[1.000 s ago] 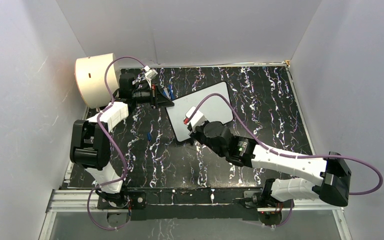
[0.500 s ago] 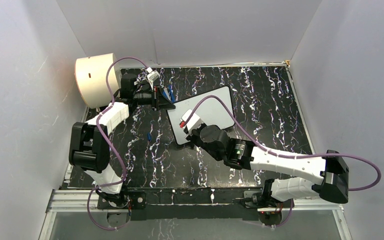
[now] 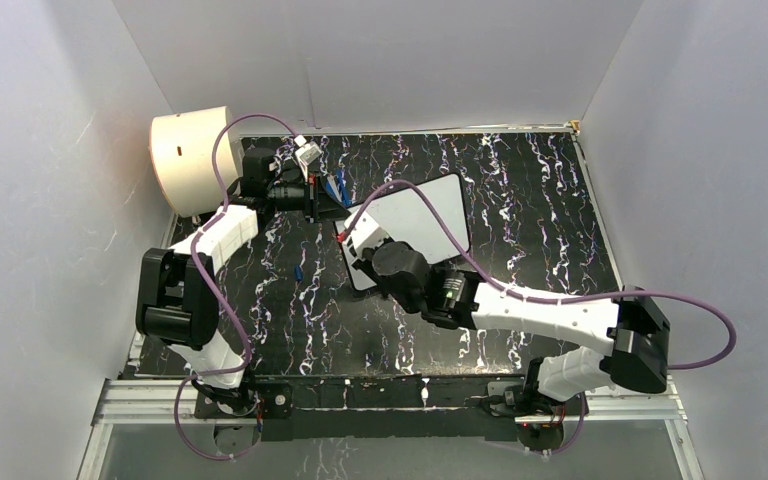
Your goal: Write a sentence on the whiteboard
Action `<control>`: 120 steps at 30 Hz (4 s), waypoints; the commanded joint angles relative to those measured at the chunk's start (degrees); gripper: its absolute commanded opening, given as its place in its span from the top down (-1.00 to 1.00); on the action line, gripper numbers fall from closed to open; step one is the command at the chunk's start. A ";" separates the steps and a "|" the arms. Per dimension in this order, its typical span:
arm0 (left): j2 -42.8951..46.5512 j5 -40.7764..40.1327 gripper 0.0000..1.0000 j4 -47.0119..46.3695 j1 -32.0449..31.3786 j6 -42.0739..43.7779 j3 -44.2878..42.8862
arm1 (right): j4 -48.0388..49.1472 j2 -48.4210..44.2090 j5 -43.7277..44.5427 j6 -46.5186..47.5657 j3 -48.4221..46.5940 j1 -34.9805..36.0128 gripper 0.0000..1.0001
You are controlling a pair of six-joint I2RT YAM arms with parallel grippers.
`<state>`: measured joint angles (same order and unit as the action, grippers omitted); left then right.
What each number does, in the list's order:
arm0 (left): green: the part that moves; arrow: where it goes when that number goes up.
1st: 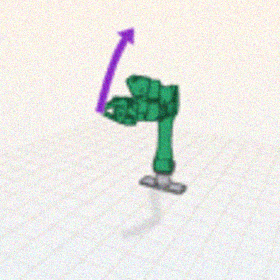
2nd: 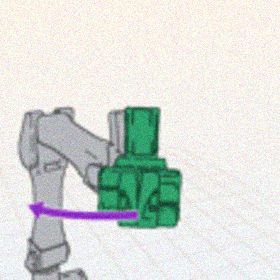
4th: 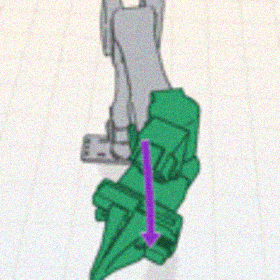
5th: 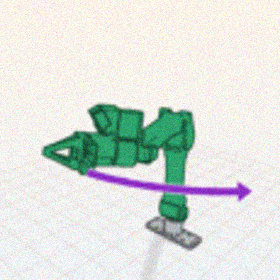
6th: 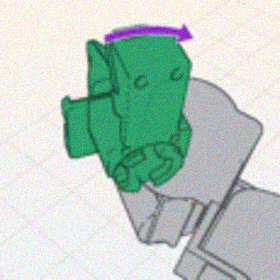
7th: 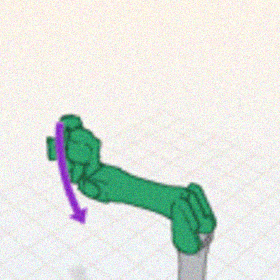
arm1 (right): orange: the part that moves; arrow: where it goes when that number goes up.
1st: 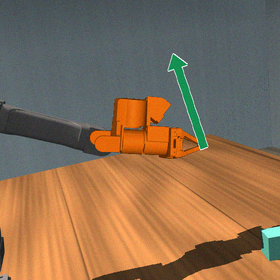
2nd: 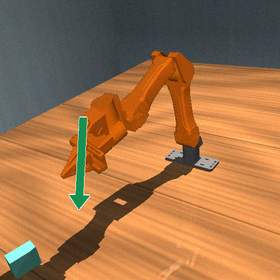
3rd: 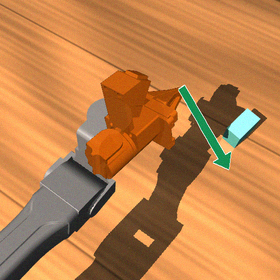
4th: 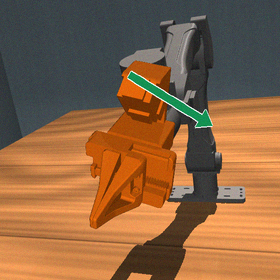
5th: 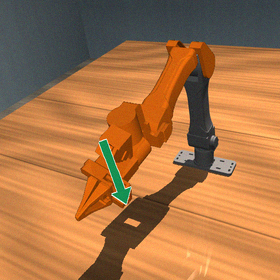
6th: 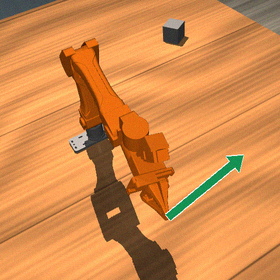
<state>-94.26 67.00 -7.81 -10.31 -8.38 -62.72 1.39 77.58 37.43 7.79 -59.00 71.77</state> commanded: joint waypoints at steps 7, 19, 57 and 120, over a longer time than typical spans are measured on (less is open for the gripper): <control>4.22 -0.12 1.00 1.93 -0.51 2.05 -0.35 | -5.94 5.18 5.19 -6.62 -10.23 0.56 1.00; 4.63 -0.88 1.00 1.98 -0.50 2.23 -0.18 | -11.35 10.03 7.50 -11.79 -15.09 0.50 1.00; 3.97 -1.17 1.00 1.93 -0.59 1.88 -0.40 | -8.96 13.65 8.60 -11.76 -18.60 0.55 1.00; 4.04 -1.32 1.00 1.93 -0.59 1.96 -0.35 | -18.69 16.72 6.09 -18.75 -20.20 0.18 1.00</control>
<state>-93.41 64.95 -6.37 -10.63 -7.03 -62.72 -17.08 94.11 43.64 -8.88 -77.47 72.03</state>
